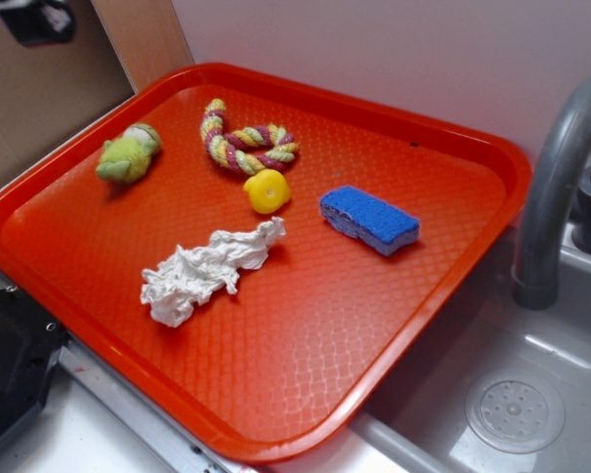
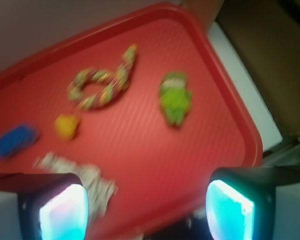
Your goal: Grab the green animal.
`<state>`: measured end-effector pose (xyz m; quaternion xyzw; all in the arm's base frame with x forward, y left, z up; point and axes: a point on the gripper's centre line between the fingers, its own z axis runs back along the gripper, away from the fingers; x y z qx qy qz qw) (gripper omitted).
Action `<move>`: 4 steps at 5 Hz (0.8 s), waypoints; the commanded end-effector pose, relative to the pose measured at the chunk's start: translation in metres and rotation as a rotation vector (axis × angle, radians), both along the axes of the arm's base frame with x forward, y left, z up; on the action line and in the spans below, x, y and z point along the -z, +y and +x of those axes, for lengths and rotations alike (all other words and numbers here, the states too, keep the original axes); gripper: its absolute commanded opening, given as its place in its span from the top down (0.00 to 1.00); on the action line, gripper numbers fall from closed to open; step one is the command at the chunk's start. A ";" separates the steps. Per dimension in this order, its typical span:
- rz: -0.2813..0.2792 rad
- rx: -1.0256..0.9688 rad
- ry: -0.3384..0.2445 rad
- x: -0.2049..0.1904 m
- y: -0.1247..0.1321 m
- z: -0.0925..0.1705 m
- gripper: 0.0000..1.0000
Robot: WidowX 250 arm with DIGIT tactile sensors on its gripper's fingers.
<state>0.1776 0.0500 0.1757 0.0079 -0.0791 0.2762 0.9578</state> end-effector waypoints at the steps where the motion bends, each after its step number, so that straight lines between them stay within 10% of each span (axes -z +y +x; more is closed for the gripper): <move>1: -0.015 0.001 -0.046 0.043 0.051 0.036 0.00; 4: 0.048 0.026 0.063 0.116 0.054 0.057 0.00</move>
